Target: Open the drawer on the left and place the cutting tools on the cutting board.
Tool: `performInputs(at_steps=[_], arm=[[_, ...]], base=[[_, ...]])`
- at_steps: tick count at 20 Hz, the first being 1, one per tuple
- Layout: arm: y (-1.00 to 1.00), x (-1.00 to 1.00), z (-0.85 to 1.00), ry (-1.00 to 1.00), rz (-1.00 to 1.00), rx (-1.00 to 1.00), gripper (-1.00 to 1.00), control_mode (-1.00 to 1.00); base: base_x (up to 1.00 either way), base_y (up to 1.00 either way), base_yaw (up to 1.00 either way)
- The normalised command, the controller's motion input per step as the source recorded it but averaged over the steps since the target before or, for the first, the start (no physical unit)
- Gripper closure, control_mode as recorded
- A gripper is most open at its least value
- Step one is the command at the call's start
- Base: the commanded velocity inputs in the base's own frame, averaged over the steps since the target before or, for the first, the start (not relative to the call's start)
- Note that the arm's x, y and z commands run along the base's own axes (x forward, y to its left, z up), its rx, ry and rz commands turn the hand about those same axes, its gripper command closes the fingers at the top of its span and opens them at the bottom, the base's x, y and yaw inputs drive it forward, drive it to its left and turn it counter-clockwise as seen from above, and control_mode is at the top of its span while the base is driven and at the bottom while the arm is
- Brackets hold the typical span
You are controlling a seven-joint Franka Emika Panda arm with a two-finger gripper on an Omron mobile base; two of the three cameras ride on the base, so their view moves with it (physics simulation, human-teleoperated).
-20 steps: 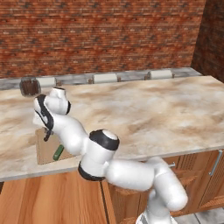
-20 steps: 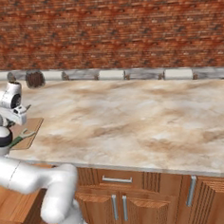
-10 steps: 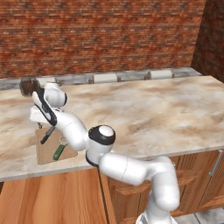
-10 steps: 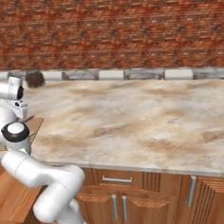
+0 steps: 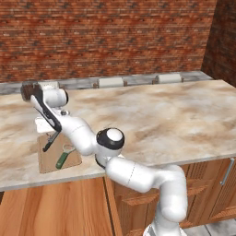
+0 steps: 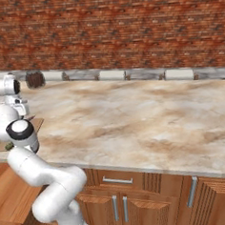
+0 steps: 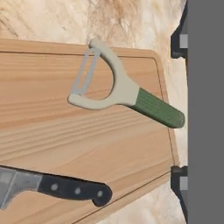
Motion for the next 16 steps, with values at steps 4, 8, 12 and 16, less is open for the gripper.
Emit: performInputs(at_steps=[4, 8, 12, 16], arm=[[-1.0, -1.0, 0.0, -0.23, 0.11, 0.02, -1.0, -1.0], [-1.0, -0.98, 0.0, -0.29, 0.1, 0.07, -1.0, -1.0], [-1.0, -0.71, 0.0, -0.37, 0.04, 0.11, -1.0, -1.0], [-1.0, -0.68, 0.05, -0.36, 0.02, 0.09, -1.0, -1.0]], base=[[0.0, 0.0, 0.0], [0.0, 0.0, 0.0], [0.0, 0.0, 0.0], [0.0, 0.0, 0.0]])
